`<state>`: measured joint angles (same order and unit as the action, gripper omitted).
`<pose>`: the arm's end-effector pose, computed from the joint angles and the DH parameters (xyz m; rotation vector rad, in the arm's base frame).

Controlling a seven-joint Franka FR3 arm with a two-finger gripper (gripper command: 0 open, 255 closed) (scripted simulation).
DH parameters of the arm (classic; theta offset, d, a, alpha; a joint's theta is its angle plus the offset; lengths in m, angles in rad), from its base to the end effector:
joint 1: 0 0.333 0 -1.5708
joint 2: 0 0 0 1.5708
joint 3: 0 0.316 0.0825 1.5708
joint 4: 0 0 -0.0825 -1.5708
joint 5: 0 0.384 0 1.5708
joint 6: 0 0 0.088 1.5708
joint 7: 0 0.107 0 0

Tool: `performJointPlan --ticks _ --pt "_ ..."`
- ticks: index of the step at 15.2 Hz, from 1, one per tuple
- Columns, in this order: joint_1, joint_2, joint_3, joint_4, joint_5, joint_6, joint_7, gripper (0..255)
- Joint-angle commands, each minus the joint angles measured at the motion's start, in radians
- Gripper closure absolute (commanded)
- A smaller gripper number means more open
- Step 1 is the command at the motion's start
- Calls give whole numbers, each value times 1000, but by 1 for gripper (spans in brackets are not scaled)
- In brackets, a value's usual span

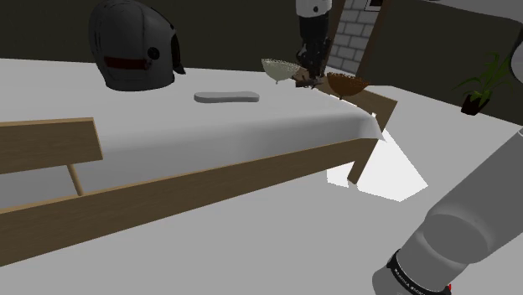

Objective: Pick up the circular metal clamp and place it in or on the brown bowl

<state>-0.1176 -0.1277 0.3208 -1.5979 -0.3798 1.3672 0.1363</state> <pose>0.4897 0.0670 0.6692 2.7132 0.0067 -0.0494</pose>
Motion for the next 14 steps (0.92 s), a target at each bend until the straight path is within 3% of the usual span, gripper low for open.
performJointPlan --ticks 1,14 --pt "0 9 2 34 -4 -25 -8 255" --pt "16 124 32 350 -67 -231 -59 255"
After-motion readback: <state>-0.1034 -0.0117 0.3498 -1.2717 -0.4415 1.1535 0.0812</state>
